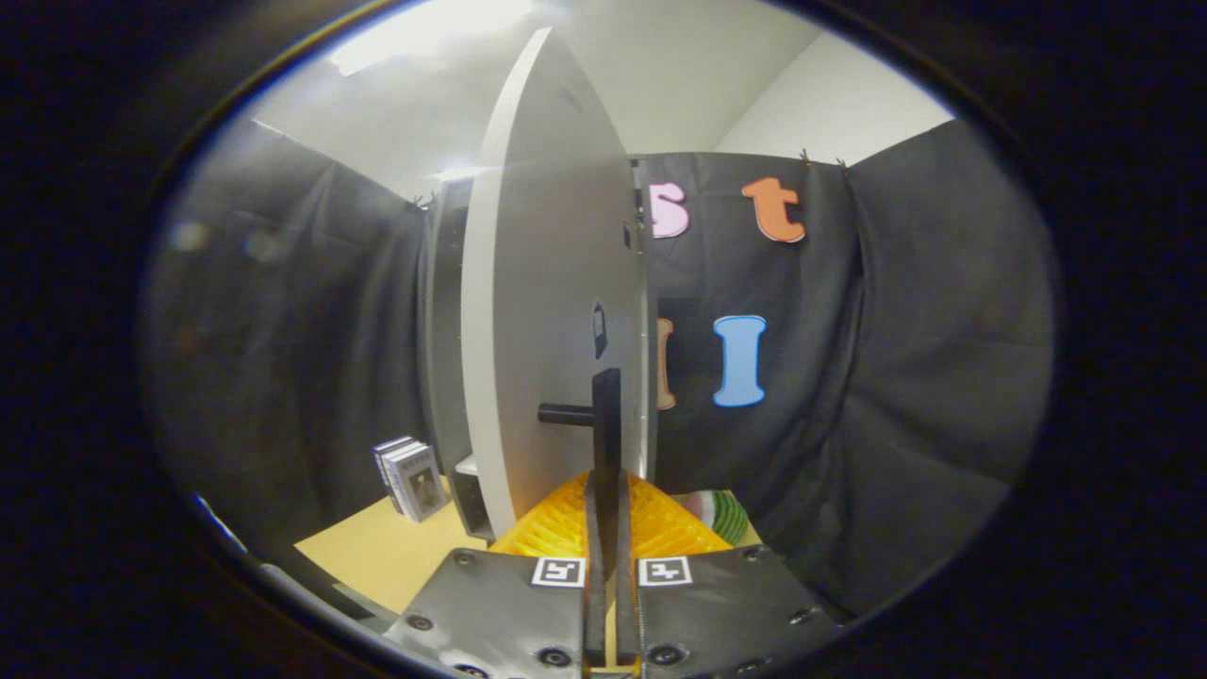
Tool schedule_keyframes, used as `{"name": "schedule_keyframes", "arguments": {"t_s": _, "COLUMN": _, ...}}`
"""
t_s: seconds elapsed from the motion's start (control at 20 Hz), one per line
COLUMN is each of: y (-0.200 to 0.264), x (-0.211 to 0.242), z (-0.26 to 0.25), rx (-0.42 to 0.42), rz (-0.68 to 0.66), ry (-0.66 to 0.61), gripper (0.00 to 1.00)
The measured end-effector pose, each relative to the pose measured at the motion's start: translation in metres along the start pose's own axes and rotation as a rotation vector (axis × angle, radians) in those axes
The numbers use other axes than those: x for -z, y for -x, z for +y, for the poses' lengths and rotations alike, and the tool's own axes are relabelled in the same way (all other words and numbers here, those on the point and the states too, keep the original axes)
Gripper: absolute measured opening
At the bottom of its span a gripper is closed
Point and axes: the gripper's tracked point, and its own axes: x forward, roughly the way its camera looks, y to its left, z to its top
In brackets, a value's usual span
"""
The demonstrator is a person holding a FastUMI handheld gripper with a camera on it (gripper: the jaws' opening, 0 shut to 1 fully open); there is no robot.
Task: Open the shoe cabinet door, grab the shoes and put them into the shoe cabinet, then close the shoe cabinet door.
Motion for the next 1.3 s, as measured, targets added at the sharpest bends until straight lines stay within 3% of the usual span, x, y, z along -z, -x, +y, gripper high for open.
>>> {"name": "schedule_keyframes", "arguments": {"t_s": 0.35, "y": 0.004, "x": 0.000, "z": -0.055, "rx": 0.092, "rz": 0.007, "ry": -0.034, "gripper": 0.03}}
{"name": "schedule_keyframes", "arguments": {"t_s": 0.65, "y": 0.015, "x": -0.001, "z": -0.054, "rx": 0.068, "rz": 0.002, "ry": 0.019, "gripper": 0.05}}
{"name": "schedule_keyframes", "arguments": {"t_s": 0.9, "y": 0.048, "x": -0.013, "z": -0.062, "rx": 0.128, "rz": -0.041, "ry": 0.016, "gripper": 0.05}}
{"name": "schedule_keyframes", "arguments": {"t_s": 1.1, "y": 0.081, "x": -0.017, "z": -0.044, "rx": 0.186, "rz": -0.065, "ry": 0.031, "gripper": 0.05}}
{"name": "schedule_keyframes", "arguments": {"t_s": 1.3, "y": 0.091, "x": -0.005, "z": 0.001, "rx": 0.195, "rz": -0.058, "ry": 0.024, "gripper": 0.05}}
